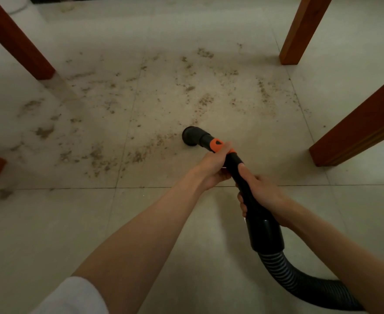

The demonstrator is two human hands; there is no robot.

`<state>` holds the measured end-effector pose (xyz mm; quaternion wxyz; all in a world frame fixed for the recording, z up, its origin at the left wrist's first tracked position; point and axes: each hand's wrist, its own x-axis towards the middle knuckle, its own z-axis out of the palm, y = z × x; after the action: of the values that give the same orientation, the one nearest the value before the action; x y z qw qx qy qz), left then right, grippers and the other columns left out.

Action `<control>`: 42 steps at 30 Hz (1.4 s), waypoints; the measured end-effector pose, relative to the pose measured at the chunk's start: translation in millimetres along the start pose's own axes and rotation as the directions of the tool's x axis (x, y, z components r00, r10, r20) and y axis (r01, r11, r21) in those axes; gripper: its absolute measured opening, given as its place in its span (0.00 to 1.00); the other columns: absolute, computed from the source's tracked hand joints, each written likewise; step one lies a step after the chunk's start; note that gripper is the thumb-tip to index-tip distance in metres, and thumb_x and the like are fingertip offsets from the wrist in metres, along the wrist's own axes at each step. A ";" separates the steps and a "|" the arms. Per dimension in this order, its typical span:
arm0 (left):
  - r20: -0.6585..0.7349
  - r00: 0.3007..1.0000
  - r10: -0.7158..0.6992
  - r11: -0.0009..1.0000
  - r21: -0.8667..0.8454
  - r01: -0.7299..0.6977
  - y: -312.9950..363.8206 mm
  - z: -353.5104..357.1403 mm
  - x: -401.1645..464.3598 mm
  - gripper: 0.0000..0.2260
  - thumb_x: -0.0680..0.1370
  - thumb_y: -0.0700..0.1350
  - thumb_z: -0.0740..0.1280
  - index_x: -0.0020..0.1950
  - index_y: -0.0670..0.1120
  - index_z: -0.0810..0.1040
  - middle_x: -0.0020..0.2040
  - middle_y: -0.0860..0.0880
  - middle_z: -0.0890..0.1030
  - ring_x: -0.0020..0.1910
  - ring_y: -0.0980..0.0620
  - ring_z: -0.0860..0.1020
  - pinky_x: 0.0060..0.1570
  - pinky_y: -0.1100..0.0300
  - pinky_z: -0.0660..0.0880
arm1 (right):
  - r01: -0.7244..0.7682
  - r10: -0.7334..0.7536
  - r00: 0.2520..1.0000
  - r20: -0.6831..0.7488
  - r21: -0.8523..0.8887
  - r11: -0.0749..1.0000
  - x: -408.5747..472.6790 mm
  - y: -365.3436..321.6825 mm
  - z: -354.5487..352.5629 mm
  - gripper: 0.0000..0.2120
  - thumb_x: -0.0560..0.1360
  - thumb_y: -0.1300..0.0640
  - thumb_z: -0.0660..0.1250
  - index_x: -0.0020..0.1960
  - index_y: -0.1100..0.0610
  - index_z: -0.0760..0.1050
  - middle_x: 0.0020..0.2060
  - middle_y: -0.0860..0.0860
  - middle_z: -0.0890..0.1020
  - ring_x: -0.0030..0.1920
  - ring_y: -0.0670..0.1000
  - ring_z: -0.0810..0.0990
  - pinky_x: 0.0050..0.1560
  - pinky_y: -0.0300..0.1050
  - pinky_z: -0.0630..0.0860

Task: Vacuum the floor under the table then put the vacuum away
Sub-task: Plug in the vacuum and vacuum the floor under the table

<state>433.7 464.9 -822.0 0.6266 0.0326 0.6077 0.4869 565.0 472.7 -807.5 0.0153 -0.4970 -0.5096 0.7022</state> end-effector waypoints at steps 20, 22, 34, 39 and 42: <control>-0.080 0.997 -0.013 0.995 -0.095 0.006 -27.8 -26.6 -24.1 0.16 0.80 0.56 0.59 0.43 0.44 0.72 0.39 0.47 0.74 0.40 0.50 0.75 0.48 0.55 0.74 | 0.016 -0.007 0.998 0.066 -0.144 0.989 -25.1 7.8 24.4 0.22 0.79 0.41 0.56 0.45 0.61 0.68 0.24 0.55 0.73 0.23 0.53 0.73 0.27 0.44 0.74; -0.101 0.995 -0.006 0.993 -0.119 -0.006 -24.3 -23.6 -25.0 0.16 0.80 0.56 0.59 0.45 0.43 0.72 0.40 0.46 0.75 0.40 0.50 0.75 0.49 0.54 0.75 | 0.005 0.006 0.997 0.079 -0.140 0.990 -24.9 2.6 23.7 0.22 0.79 0.41 0.56 0.45 0.61 0.68 0.24 0.54 0.74 0.23 0.52 0.73 0.26 0.44 0.74; -0.174 0.984 0.029 0.963 -0.258 -0.074 -25.0 -42.7 -33.2 0.16 0.80 0.54 0.60 0.48 0.41 0.72 0.41 0.45 0.76 0.39 0.49 0.77 0.37 0.57 0.76 | -0.010 0.034 0.994 0.102 -0.222 0.975 -22.4 -12.5 41.2 0.23 0.78 0.40 0.57 0.45 0.62 0.69 0.25 0.55 0.73 0.22 0.51 0.73 0.25 0.42 0.74; -0.183 0.983 0.030 0.960 -0.268 -0.079 -14.3 -38.4 -32.9 0.19 0.79 0.55 0.60 0.56 0.40 0.72 0.43 0.45 0.76 0.41 0.50 0.77 0.39 0.58 0.76 | 0.005 0.004 0.999 0.047 -0.200 0.980 -17.5 -19.9 46.0 0.22 0.78 0.41 0.58 0.45 0.62 0.69 0.25 0.55 0.74 0.22 0.51 0.73 0.25 0.42 0.74; -0.161 0.986 0.047 0.954 -0.287 -0.092 -13.7 -35.7 -32.4 0.15 0.80 0.53 0.61 0.48 0.41 0.73 0.43 0.45 0.76 0.41 0.50 0.76 0.41 0.58 0.76 | -0.009 0.016 0.999 0.043 -0.158 0.987 -17.7 -23.4 44.0 0.22 0.78 0.41 0.58 0.43 0.62 0.69 0.24 0.54 0.73 0.21 0.51 0.73 0.25 0.42 0.73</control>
<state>420.1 417.0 -816.2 0.5588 -0.0765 0.5732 0.5945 531.2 443.8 -778.9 -0.0399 -0.4844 -0.5606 0.6704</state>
